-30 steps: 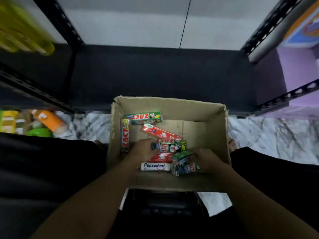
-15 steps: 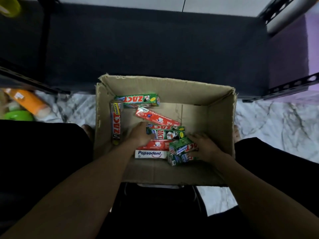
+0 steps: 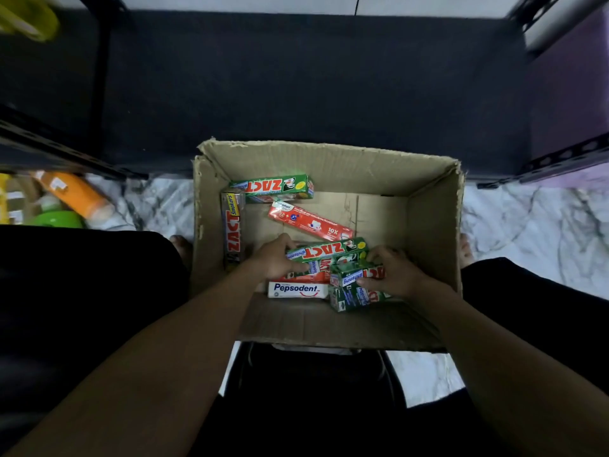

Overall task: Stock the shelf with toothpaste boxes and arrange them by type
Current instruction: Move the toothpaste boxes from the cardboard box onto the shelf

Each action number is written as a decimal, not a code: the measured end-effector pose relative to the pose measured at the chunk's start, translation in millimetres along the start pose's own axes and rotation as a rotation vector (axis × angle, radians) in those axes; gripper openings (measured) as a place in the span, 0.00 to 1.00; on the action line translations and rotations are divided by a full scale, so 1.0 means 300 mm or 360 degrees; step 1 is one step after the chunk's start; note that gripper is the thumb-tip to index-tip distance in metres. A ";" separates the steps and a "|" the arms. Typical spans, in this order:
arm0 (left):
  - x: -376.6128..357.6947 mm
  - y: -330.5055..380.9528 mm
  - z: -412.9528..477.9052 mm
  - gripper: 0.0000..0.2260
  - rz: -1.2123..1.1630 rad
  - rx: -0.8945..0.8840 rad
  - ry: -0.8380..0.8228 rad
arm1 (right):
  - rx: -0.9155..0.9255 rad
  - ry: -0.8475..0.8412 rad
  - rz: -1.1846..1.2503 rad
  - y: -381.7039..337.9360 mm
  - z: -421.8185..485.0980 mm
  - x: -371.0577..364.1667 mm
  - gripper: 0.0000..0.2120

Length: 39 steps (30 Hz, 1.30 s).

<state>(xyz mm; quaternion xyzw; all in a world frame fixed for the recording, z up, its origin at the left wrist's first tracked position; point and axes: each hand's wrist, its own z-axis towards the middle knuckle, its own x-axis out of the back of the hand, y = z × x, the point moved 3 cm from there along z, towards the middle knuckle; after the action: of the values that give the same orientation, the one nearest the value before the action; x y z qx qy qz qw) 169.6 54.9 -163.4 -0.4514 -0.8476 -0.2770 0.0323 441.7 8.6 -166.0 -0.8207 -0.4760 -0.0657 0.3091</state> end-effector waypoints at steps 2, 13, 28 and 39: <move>-0.002 0.014 -0.020 0.22 -0.0125 -0.0004 0.0007 | -0.0008 0.0028 -0.0054 0.010 0.010 -0.012 0.26; 0.113 0.070 -0.161 0.21 -0.0273 -0.0373 0.0173 | -0.0120 -0.0100 -0.0676 -0.022 0.026 -0.034 0.58; 0.293 0.122 -0.424 0.20 0.0031 -0.0516 0.0652 | 0.0073 0.0015 -0.0180 -0.226 -0.167 0.155 0.27; 0.583 0.327 -0.935 0.10 0.0093 -0.0956 0.1315 | 0.0704 0.0963 -0.0120 -0.654 -0.638 0.524 0.17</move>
<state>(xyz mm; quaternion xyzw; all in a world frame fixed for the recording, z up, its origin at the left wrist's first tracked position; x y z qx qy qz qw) 88.4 88.7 169.8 -0.3171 -0.6339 -0.6628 0.2412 400.8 85.8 137.7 -0.6595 -0.3956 -0.2122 0.6029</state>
